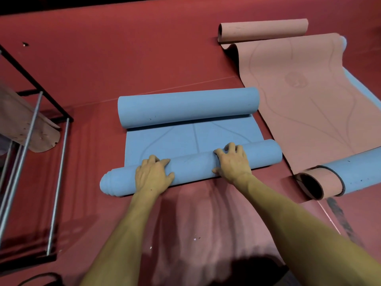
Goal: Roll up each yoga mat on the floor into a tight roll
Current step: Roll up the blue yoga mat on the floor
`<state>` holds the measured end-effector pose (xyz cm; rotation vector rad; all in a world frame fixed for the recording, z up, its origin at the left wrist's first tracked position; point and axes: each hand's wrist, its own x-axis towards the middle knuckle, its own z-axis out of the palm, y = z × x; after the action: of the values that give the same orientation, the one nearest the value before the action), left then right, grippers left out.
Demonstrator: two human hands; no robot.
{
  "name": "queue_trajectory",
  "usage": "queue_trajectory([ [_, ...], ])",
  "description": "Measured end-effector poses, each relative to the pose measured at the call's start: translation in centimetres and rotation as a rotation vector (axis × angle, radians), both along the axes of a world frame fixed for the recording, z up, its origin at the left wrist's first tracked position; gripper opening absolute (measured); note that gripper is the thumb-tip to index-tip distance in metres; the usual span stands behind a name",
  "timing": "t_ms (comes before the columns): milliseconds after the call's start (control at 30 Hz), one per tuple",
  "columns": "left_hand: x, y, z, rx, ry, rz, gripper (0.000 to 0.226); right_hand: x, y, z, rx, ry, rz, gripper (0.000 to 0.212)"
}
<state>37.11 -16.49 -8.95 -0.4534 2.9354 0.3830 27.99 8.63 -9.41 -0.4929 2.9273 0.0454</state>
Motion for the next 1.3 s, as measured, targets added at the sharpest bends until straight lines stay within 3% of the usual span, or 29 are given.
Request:
queue_trajectory([
  [133,-0.2,0.1,-0.2,0.060,-0.009,0.056,0.074,0.1,-0.3,0.1,0.012,-0.002,0.033,0.065],
  [300,0.4,0.7,-1.9,-0.114,-0.021,0.024,0.093,-1.1,-0.6,0.7,-0.017,-0.077,0.039,0.068],
  [667,-0.9,-0.4,-4.3,-0.230,-0.013,-0.023,0.106,-2.1,0.2,-2.6,0.134,0.006,0.045,0.125],
  [867,-2.7,-2.0,-4.1,-0.277,0.012,-0.059,0.090,-3.4,-0.4,-3.5,0.095,0.148,0.046,0.091],
  [1000,-3.1,-2.8,-2.0,-0.280,-0.107,-0.124,0.075,-4.4,0.2,-2.2,0.098,0.056,0.088,0.100],
  [1200,-2.3,-3.2,0.5,-0.188,-0.320,-0.227,0.082,-2.8,1.0,0.5,0.081,-0.165,0.088,0.116],
  [1300,-1.3,-3.2,1.0,-0.124,-0.365,-0.269,0.081,-0.7,1.8,1.0,0.038,-0.215,0.069,0.102],
])
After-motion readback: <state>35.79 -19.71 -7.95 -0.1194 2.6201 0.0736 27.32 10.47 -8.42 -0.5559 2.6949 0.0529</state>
